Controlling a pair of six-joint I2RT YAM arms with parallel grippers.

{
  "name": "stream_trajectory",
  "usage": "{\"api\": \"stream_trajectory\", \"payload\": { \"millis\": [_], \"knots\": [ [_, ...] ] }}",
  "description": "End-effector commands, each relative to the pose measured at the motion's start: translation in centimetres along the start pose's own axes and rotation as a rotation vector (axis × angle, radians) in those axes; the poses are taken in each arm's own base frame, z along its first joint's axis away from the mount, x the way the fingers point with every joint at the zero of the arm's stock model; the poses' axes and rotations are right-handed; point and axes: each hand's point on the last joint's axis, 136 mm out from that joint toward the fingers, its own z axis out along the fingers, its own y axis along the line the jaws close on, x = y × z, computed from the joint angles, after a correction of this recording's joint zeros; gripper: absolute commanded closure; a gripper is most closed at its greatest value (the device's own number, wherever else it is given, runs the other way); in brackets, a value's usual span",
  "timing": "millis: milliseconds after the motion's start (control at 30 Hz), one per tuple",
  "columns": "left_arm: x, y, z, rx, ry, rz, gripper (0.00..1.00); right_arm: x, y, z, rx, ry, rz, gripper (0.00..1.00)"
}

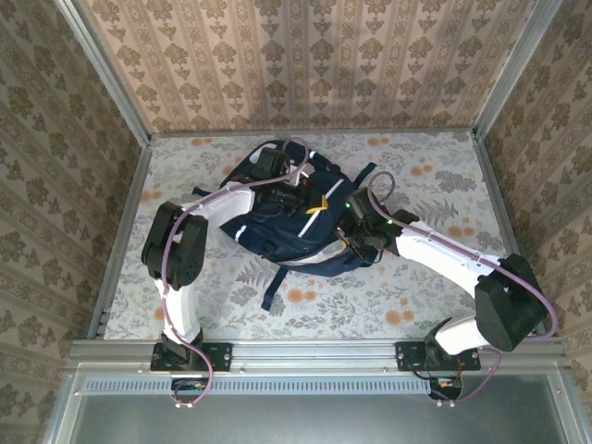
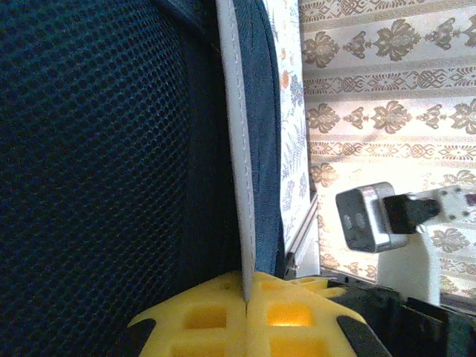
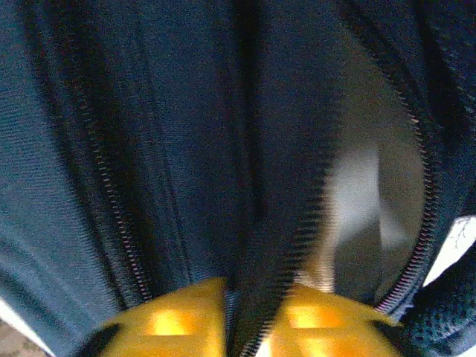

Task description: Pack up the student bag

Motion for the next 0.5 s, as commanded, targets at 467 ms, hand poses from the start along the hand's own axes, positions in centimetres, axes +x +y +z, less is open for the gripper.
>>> {"api": "stream_trajectory", "payload": {
  "millis": [467],
  "knots": [
    [-8.7, -1.9, -8.8, 0.043, -0.264, -0.041, 1.00, 2.1, 3.5, -4.8, -0.444, -0.085, -0.480, 1.00]
  ]
}}
